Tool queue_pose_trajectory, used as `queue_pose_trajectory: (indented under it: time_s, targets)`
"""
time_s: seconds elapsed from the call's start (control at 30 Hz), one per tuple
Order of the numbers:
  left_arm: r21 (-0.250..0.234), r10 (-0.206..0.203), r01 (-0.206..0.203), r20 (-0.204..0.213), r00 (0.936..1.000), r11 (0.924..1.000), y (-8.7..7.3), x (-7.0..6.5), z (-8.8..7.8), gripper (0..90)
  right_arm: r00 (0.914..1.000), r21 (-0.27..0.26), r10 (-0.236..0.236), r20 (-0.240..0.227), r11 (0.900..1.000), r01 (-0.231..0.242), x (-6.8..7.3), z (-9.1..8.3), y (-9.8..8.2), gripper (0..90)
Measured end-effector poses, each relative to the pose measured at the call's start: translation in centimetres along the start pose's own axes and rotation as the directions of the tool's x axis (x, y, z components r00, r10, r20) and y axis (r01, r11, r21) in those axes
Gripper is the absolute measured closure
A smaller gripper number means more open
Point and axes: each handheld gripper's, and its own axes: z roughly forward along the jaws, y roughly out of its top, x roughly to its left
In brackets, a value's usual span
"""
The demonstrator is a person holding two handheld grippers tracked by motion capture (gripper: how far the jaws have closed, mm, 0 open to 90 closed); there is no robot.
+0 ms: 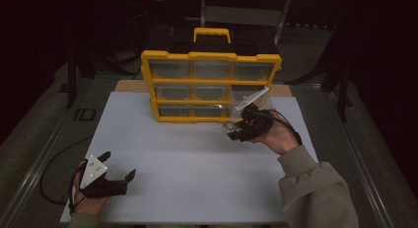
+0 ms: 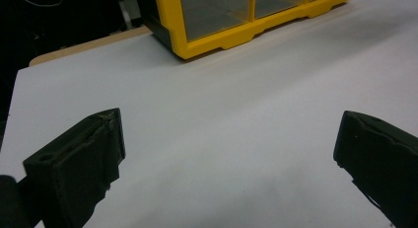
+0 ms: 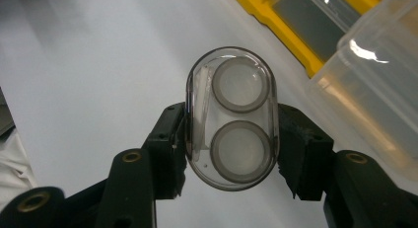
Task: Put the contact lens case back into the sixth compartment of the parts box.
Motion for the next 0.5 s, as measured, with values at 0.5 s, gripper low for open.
queue_pose_trajectory:
  time_s: [0.5]
  targets:
    - [-0.008,0.002,-0.002,-0.004,1.0,1.0,0.0,0.0,-0.1,0.0,1.0,-0.006,-0.006,0.005,1.0,0.006,-0.6,-1.7,1.1,49.1]
